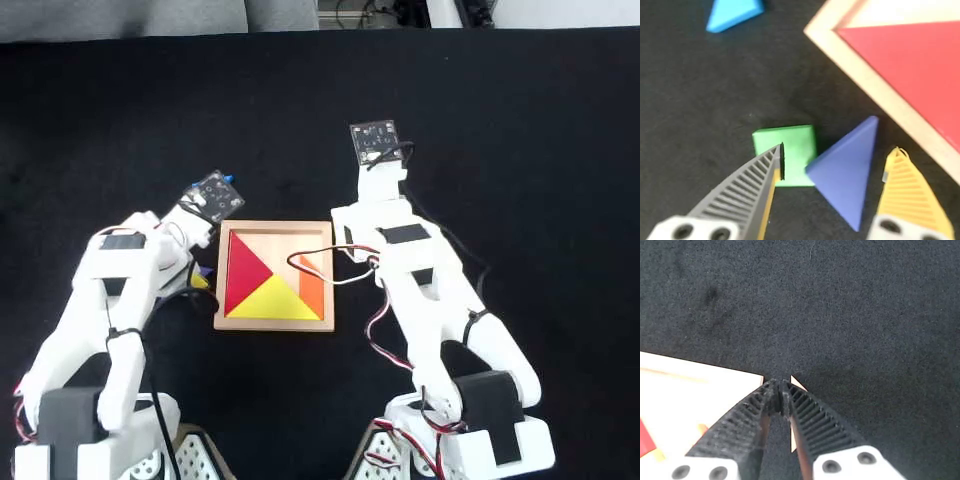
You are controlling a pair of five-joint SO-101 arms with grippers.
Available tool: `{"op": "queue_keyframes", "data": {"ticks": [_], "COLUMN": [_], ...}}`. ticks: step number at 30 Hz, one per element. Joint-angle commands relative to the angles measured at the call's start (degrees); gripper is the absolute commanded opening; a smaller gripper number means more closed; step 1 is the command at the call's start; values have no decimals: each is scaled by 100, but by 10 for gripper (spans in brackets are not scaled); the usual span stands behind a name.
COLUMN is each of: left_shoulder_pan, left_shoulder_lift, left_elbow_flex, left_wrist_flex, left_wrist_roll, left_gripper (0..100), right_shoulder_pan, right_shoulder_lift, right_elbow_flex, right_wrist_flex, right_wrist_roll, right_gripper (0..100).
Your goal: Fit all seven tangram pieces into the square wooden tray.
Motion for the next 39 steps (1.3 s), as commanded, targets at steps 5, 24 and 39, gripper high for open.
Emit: {"op": "queue_keyframes", "data": {"ticks": [5, 24, 39], "left_shoulder_pan": [-286, -251, -242], "left_shoulder_lift": [-264, -220, -211], "left_elbow_flex": [127, 242, 338], "left_wrist_flex": [-62, -70, -62], "left_wrist_roll": [44, 35, -413], "left_gripper": [329, 329, 329], "right_shoulder_pan": [53, 53, 53], "right_shoulder_lift": [13, 13, 13], "right_elbow_flex": [-312, -312, -312], "right_wrist_flex": [-70, -70, -70], "right_wrist_roll": [70, 70, 70], "right_gripper": [11, 11, 11]}}
